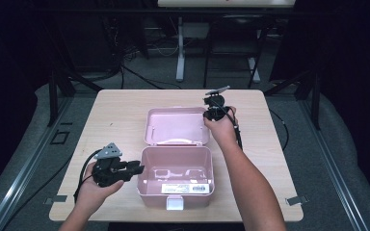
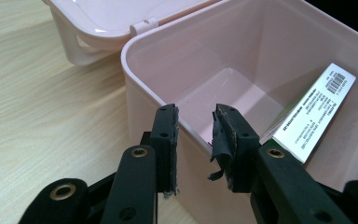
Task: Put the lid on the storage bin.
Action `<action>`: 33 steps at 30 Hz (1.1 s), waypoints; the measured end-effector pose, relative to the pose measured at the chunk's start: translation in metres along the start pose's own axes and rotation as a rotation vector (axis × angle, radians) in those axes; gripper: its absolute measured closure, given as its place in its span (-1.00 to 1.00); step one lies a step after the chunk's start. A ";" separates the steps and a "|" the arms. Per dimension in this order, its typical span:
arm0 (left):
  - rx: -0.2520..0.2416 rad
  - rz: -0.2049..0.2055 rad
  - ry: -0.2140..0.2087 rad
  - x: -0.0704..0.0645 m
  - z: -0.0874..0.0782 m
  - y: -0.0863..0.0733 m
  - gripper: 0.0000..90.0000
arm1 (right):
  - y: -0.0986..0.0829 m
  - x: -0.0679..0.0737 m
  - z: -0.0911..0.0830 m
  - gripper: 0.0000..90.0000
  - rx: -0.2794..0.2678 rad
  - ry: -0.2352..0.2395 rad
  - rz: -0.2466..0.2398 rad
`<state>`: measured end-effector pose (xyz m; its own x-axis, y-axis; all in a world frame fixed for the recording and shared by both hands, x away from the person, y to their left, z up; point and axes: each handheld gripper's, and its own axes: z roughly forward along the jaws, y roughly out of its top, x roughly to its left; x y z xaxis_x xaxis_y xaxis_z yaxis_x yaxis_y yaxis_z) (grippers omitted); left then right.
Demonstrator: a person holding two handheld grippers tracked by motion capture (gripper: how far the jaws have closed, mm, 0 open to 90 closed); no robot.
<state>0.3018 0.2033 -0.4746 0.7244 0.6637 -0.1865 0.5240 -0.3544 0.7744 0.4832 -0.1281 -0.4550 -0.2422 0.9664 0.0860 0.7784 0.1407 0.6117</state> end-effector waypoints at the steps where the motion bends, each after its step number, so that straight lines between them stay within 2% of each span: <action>1: 0.000 0.000 0.000 0.000 0.000 0.000 0.55 | 0.000 0.000 -0.001 0.84 -0.006 0.000 0.000; 19: -0.001 -0.002 0.003 -0.001 0.000 0.000 0.55 | 0.001 0.002 -0.022 0.87 -0.071 0.012 0.009; 33: -0.002 -0.001 0.005 0.000 0.000 0.000 0.55 | 0.004 0.005 -0.048 0.89 -0.121 0.019 -0.022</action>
<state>0.3017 0.2030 -0.4749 0.7217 0.6672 -0.1844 0.5241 -0.3527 0.7752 0.4576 -0.1333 -0.4141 -0.2701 0.9590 0.0862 0.6978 0.1333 0.7038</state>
